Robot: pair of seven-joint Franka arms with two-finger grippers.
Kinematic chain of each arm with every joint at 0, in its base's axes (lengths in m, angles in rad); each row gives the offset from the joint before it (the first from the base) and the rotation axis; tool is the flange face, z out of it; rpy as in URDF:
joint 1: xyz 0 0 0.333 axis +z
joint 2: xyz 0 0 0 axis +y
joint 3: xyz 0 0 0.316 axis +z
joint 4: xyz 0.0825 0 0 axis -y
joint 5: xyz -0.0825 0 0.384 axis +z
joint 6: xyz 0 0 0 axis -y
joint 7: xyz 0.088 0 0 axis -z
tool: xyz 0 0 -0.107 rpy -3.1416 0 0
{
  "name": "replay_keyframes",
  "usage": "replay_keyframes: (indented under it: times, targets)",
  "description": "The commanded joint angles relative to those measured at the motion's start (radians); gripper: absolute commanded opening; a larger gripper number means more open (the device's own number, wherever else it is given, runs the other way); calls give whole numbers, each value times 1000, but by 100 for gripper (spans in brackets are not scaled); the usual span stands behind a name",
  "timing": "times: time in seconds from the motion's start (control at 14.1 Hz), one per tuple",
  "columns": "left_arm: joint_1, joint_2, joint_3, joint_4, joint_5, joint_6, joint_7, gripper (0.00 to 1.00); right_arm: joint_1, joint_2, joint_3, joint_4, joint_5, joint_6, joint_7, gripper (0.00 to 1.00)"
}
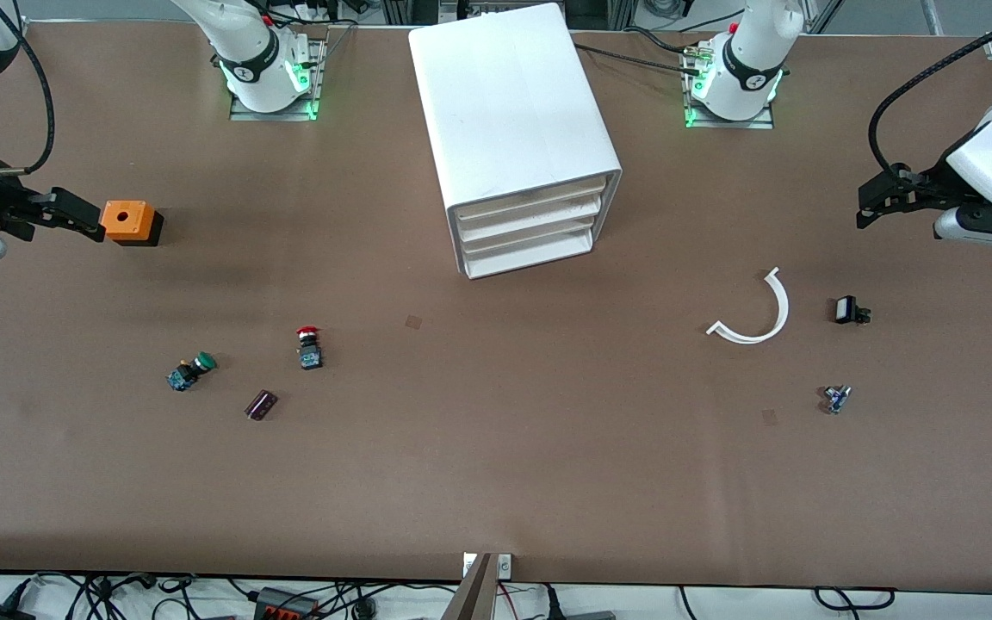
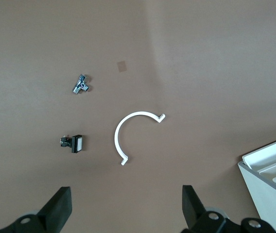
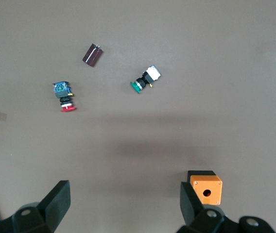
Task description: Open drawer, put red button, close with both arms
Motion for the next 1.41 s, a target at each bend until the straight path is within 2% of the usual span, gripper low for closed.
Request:
replay_keyframes:
  times: [0.0,0.28,0.42,0.64,0.78,0.99,1.2,1.34]
  targets:
    - [-6,14,0,35,19,-33,2,100,-9,22,10,17,6,-3,6,100]
    - [-6,13,-1,35,6,-80,7,100,11,86,13,19,9,9,-2,100]
    - [-7,13,-3,35,-7,-179,13,100,40,123,13,20,6,26,-4,100]
    - [-12,25,-1,35,-128,-374,14,100,81,195,13,52,7,28,-4,100]
    - [-35,42,-1,35,-179,-442,37,100,121,313,13,127,7,39,-5,100]
    - [-52,105,-1,7,-295,-448,82,100,141,430,15,196,12,68,-5,100]
    - [-49,245,-1,-7,-520,-428,126,100,155,507,15,215,13,166,-5,100]
    - [-52,335,-1,-10,-638,-332,241,100,160,547,15,215,15,232,-5,100]
